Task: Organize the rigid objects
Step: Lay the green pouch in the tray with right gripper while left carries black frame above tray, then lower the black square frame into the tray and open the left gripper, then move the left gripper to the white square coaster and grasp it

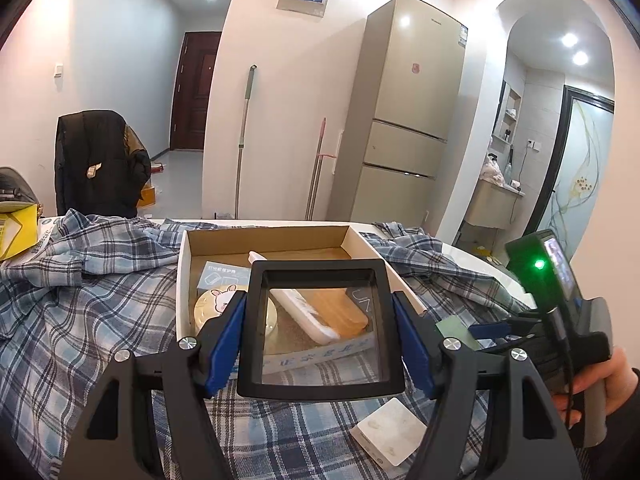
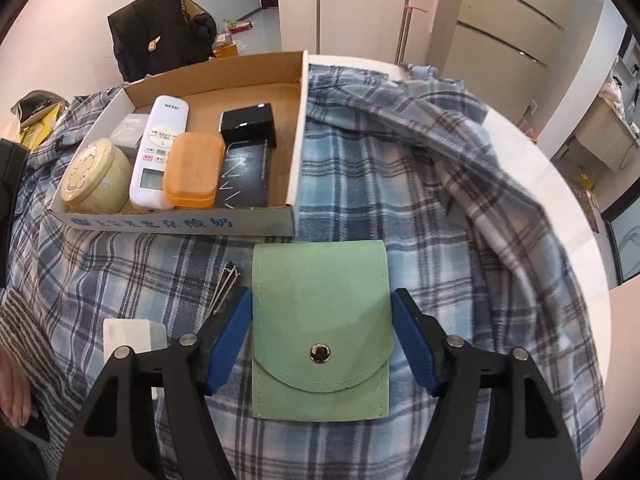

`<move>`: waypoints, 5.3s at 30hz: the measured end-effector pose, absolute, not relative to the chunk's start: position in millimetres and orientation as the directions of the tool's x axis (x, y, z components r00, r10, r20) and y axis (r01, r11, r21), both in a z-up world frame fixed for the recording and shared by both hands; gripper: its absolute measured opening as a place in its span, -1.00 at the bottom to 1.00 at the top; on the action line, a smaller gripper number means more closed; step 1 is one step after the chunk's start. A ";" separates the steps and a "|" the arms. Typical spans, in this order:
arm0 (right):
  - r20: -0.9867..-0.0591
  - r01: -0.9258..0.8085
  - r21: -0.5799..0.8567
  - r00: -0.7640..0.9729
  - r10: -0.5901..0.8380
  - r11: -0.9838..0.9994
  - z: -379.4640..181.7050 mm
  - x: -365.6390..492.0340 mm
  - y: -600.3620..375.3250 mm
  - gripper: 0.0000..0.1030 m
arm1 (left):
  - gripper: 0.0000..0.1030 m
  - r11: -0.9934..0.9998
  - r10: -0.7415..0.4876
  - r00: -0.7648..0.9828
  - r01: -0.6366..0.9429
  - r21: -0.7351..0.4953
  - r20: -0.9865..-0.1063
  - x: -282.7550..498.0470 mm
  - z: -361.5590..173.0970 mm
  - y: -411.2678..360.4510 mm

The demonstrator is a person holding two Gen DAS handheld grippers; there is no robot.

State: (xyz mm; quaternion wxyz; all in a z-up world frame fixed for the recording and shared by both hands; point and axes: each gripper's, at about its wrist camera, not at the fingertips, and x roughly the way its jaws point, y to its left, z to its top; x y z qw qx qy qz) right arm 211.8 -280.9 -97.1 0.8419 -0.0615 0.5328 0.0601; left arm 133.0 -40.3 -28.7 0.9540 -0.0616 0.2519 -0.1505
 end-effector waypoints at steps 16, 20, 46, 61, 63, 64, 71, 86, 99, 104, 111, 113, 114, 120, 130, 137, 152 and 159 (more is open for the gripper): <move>-0.825 -0.225 0.005 0.550 0.131 0.974 -11.1 187.8 -270.9 0.35 | 0.40 0.979 -0.197 0.919 0.164 -0.123 -0.340 104.5 44.6 4.6; -0.760 -0.206 0.026 0.631 0.153 0.978 29.4 188.5 -261.7 0.35 | 0.40 0.981 -0.173 0.934 0.134 -0.141 -0.313 107.9 86.8 14.5; -0.780 -0.179 0.172 0.576 0.245 0.969 -45.4 324.5 -201.5 0.35 | 0.40 0.987 -0.108 0.867 0.037 -0.154 -0.486 256.5 38.3 4.1; -0.823 -0.194 0.135 0.525 0.218 0.972 -86.9 342.7 -202.6 0.35 | 0.40 0.995 -0.099 0.830 0.067 -0.077 -0.549 267.4 5.6 -21.9; -0.824 -0.198 0.149 0.517 0.233 0.969 -89.3 344.5 -204.4 0.35 | 0.40 0.995 -0.100 0.827 0.071 -0.074 -0.553 267.7 4.6 -22.9; -0.825 -0.198 0.155 0.513 0.237 0.968 -90.3 345.0 -205.3 0.37 | 0.40 0.994 -0.103 0.823 0.073 -0.077 -0.558 268.3 3.7 -22.8; -0.781 -0.184 0.261 0.536 0.319 0.948 -62.7 336.5 -218.9 0.67 | 0.40 0.995 -0.095 0.801 0.060 -0.080 -0.591 272.8 -1.6 -22.3; -0.786 -0.140 0.201 0.567 0.245 0.969 -52.1 335.4 -229.3 0.67 | 0.40 0.999 -0.044 0.646 0.036 -0.028 -0.762 307.9 -53.5 -10.3; -0.790 -0.126 0.219 0.559 0.251 0.968 -55.6 336.5 -233.8 0.67 | 0.40 0.997 -0.080 0.661 0.056 -0.058 -0.746 308.4 -58.4 -14.4; -0.777 -0.114 0.189 0.590 0.219 0.975 -50.2 334.3 -232.3 0.67 | 0.40 0.999 -0.049 0.713 0.037 -0.033 -0.699 300.2 -43.7 -17.4; -0.757 -0.109 0.217 0.608 0.238 0.970 -40.5 333.0 -241.4 0.67 | 0.74 0.997 -0.076 0.834 0.071 -0.030 -0.546 277.0 -10.9 -22.6; -0.755 -0.105 0.218 0.611 0.236 0.970 -38.8 332.6 -242.3 0.67 | 0.75 0.996 -0.089 0.827 0.086 -0.031 -0.555 277.9 -8.3 -25.8; -0.755 -0.102 0.223 0.611 0.238 0.969 -36.8 332.3 -243.3 0.67 | 0.75 0.996 -0.085 0.832 0.081 -0.032 -0.549 277.5 -6.8 -26.5; -0.693 -0.112 0.232 0.678 0.245 0.966 4.2 308.1 -248.5 0.67 | 0.76 0.997 -0.064 0.903 0.078 0.015 -0.425 251.0 23.5 -34.6; -0.620 -0.209 0.063 0.758 0.202 0.976 66.2 228.6 -250.2 0.67 | 0.76 0.987 -0.091 0.966 0.120 0.107 -0.243 149.6 88.1 -46.6; -0.566 -0.248 0.071 0.787 0.244 0.966 82.8 156.8 -252.5 0.89 | 1.00 0.990 -0.140 0.983 0.142 0.010 -0.121 63.5 108.0 -28.8; -0.467 -0.129 -0.055 0.880 0.088 0.990 41.5 96.3 -270.7 0.97 | 1.00 0.990 -0.130 0.930 0.102 -0.096 -0.344 52.9 42.3 -32.8; -0.521 -0.089 0.009 0.850 0.081 0.996 13.7 116.5 -293.6 0.97 | 1.00 0.991 -0.126 0.856 0.131 -0.026 -0.501 62.1 14.9 -69.5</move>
